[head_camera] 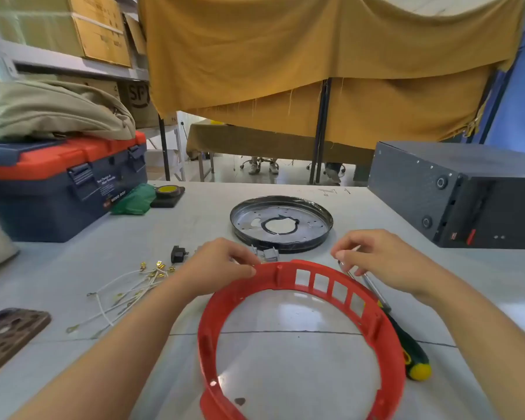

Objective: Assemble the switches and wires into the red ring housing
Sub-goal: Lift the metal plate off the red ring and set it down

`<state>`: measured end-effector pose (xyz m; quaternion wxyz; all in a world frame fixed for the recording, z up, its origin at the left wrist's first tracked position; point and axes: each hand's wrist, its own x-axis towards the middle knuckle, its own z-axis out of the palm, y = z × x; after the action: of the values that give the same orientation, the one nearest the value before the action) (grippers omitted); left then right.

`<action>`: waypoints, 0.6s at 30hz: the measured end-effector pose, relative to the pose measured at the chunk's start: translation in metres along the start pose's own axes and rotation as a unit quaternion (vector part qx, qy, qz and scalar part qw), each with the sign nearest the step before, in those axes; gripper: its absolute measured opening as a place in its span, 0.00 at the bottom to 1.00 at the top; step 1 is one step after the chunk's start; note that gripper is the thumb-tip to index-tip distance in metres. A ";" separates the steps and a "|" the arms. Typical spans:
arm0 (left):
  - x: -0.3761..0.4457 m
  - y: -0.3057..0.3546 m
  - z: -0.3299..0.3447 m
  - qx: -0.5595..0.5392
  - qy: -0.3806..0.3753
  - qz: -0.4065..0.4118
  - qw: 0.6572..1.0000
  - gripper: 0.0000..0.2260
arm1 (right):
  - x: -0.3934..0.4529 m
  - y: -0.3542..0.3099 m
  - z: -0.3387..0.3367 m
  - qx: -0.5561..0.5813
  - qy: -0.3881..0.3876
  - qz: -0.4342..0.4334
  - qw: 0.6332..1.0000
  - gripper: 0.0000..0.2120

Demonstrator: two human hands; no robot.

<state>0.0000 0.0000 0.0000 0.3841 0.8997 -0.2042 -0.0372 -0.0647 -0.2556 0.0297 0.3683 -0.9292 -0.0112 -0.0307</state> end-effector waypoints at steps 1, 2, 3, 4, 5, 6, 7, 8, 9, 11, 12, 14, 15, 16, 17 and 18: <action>0.001 -0.001 0.001 -0.005 -0.006 -0.001 1.000 0.07 | 0.008 0.000 0.003 -0.013 -0.008 -0.001 1.000 0.06; 0.003 -0.003 0.001 -0.019 -0.009 -0.012 1.000 0.08 | 0.015 0.000 0.005 -0.017 -0.006 0.002 1.000 0.06; 0.004 -0.007 0.002 -0.041 -0.017 -0.014 0.999 0.08 | 0.023 0.003 0.008 -0.024 -0.010 0.003 1.000 0.06; 0.005 -0.011 0.003 -0.075 -0.019 -0.019 0.997 0.08 | 0.029 0.005 0.011 -0.029 -0.017 0.004 0.999 0.06; 0.003 -0.013 0.003 -0.100 -0.021 -0.022 0.995 0.08 | 0.037 0.006 0.013 -0.035 -0.020 0.001 0.999 0.07; 0.003 -0.015 0.004 -0.111 -0.020 -0.022 0.993 0.07 | 0.042 0.005 0.015 -0.044 -0.021 -0.004 0.999 0.08; 0.003 -0.018 0.004 -0.115 -0.014 -0.022 0.993 0.07 | 0.049 0.005 0.017 -0.056 -0.023 -0.010 0.998 0.09; 0.003 -0.020 0.003 -0.107 -0.005 -0.018 0.994 0.06 | 0.054 0.003 0.019 -0.071 -0.027 -0.019 0.997 0.10; 0.003 -0.022 0.002 -0.099 0.005 -0.018 0.995 0.06 | 0.060 0.001 0.022 -0.085 -0.027 -0.024 0.996 0.12; 0.003 -0.024 0.000 -0.094 0.027 -0.022 0.995 0.06 | 0.072 -0.002 0.028 -0.119 -0.032 -0.031 0.992 0.16; 0.003 -0.024 -0.001 -0.097 0.035 -0.026 0.994 0.05 | 0.077 -0.004 0.031 -0.140 -0.037 -0.034 0.989 0.17; 0.003 -0.024 0.000 -0.104 0.045 -0.032 0.993 0.04 | 0.085 -0.007 0.035 -0.175 -0.044 -0.033 0.983 0.19; 0.003 -0.024 0.000 -0.105 0.048 -0.033 0.993 0.04 | 0.089 -0.008 0.037 -0.191 -0.046 -0.030 0.980 0.19; 0.003 -0.024 0.000 -0.102 0.051 -0.031 0.993 0.03 | 0.093 -0.008 0.038 -0.207 -0.050 -0.027 0.977 0.18; 0.002 -0.024 0.000 -0.099 0.053 -0.028 0.993 0.03 | 0.096 -0.008 0.039 -0.223 -0.053 -0.024 0.973 0.18; 0.003 -0.024 0.000 -0.094 0.056 -0.024 0.994 0.03 | 0.098 -0.007 0.040 -0.234 -0.057 -0.021 0.970 0.17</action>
<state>0.0107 0.0140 -0.0169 0.4768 0.8649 -0.1562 -0.0151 0.0352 -0.2231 0.0115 0.1384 -0.9893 -0.0440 0.0131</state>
